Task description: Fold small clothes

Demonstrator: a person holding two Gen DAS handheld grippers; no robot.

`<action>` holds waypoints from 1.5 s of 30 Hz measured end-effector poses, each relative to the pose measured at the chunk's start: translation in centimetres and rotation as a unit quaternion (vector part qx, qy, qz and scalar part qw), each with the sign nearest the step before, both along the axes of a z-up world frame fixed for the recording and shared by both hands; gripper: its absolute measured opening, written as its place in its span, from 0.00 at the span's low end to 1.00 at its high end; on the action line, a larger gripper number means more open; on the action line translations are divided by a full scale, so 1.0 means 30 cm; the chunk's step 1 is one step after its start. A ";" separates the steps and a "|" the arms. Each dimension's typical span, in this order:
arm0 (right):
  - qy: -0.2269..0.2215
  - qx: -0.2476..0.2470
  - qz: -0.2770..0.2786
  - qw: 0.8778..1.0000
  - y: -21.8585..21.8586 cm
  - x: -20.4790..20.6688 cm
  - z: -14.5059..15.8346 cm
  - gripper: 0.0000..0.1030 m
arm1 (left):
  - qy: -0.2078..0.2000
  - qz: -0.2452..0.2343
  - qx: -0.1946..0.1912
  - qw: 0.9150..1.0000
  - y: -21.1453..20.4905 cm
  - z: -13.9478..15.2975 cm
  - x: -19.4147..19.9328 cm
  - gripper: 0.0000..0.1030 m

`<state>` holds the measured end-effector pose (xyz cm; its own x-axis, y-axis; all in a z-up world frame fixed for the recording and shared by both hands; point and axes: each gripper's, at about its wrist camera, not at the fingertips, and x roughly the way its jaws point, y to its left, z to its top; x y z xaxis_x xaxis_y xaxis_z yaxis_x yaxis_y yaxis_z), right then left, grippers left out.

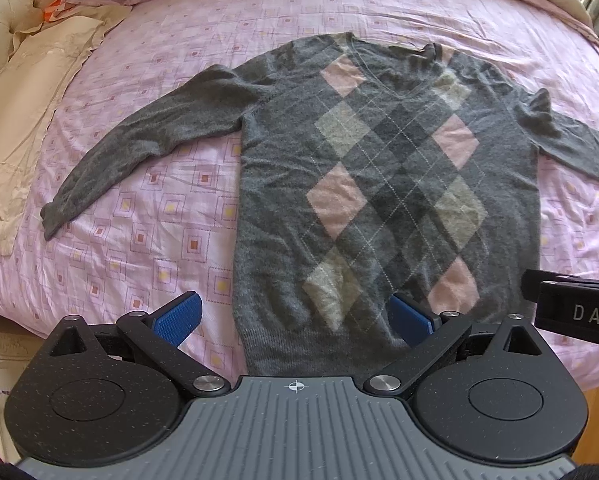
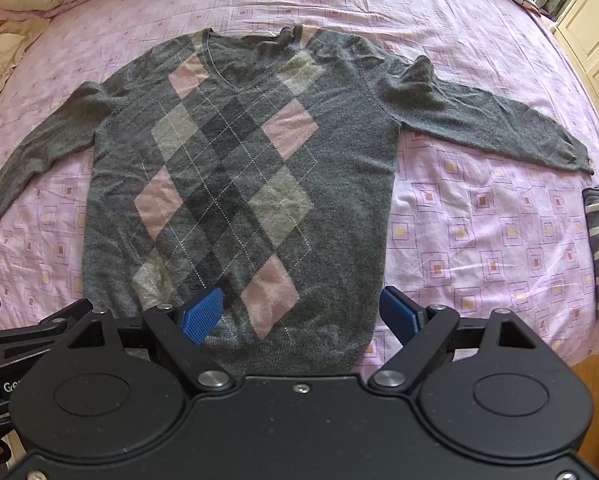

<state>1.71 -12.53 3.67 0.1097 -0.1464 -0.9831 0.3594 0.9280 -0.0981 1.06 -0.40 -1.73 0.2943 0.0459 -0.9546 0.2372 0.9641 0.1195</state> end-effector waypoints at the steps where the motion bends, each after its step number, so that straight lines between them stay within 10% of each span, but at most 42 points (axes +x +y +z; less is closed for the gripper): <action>1: 0.002 -0.001 0.000 1.000 0.004 0.002 -0.003 0.84 | 0.001 -0.001 0.000 1.000 0.002 -0.002 0.004 0.97; 20: 0.000 0.012 -0.062 0.998 0.014 0.093 -0.049 0.84 | 0.004 -0.045 0.008 0.999 0.081 -0.008 0.169 0.97; 31: -0.043 -0.069 -0.064 0.995 -0.019 0.092 -0.065 0.84 | -0.016 -0.069 -0.014 0.997 0.134 -0.031 0.276 0.84; 45: -0.051 -0.044 -0.129 0.989 -0.461 -0.039 -0.137 0.83 | -0.063 -0.045 -0.044 0.996 -0.048 -0.020 0.259 0.84</action>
